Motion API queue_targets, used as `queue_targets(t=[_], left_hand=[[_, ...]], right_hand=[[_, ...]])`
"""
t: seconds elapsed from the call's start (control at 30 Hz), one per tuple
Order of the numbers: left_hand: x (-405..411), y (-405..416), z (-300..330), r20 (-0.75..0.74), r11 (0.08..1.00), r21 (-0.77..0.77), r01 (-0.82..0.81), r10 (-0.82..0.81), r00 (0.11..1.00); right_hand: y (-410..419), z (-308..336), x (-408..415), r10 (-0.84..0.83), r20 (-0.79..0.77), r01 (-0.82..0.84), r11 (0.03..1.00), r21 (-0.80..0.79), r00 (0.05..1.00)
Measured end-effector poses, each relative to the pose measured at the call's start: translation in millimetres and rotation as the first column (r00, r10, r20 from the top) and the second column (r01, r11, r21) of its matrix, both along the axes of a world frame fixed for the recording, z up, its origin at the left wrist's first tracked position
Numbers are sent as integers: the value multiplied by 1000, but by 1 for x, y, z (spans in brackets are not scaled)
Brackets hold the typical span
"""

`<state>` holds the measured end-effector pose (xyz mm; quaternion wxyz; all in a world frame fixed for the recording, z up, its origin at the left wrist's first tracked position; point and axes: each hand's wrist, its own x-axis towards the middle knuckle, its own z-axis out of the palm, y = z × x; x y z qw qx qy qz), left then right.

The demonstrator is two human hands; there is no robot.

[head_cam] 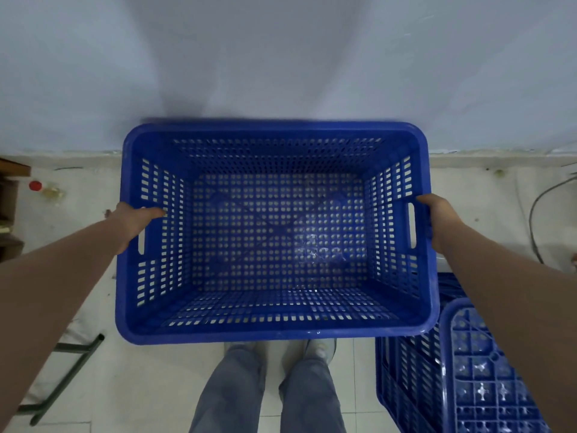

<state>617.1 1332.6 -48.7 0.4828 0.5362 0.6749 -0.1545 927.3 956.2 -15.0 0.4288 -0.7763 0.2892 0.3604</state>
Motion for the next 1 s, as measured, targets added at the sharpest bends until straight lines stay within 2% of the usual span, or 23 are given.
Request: queue_targets(t=[0.2,0.3,0.33,0.4,0.43,0.47,0.53,0.57,0.63,0.7,0.8,0.87,1.0], left_hand=[[-11,-12,11,-57,987,57,147,-144,988],[-12,-27,25,-109,959,56,278,-270,957],[-12,-33,34,-156,925,56,375,-362,919],[-5,-49,48,-253,793,11,609,-587,769],[-1,-58,59,-269,710,-14,704,-680,682],[4,-66,71,-270,640,-21,768,-743,612],[18,-80,97,-235,530,-13,848,-826,512],[29,-89,116,-207,498,10,867,-847,489],[53,-103,156,-174,436,80,897,-879,443],[79,-112,206,-168,316,161,935,-925,341],[112,-120,288,-203,137,263,955,-960,194],[128,-128,346,-204,103,343,934,-962,181],[135,-159,443,-147,74,448,891,-977,155]], right_hand=[[-12,-8,-5,52,37,-53,998,23,998],[-11,-10,-17,100,121,-94,994,-57,988],[-9,-7,-24,138,115,-131,989,-63,984],[-1,5,-42,293,95,-288,956,-59,951],[6,17,-52,422,91,-416,906,-84,902],[13,30,-62,583,86,-570,809,-142,808],[31,63,-79,834,43,-788,535,-304,550],[39,81,-85,895,33,-829,425,-363,444],[53,124,-92,936,40,-852,334,-403,349],[63,174,-95,956,52,-860,282,-425,288],[65,254,-96,988,41,-863,150,-482,149],[57,305,-96,986,33,-841,159,-517,166],[30,394,-103,955,76,-782,279,-558,286]])
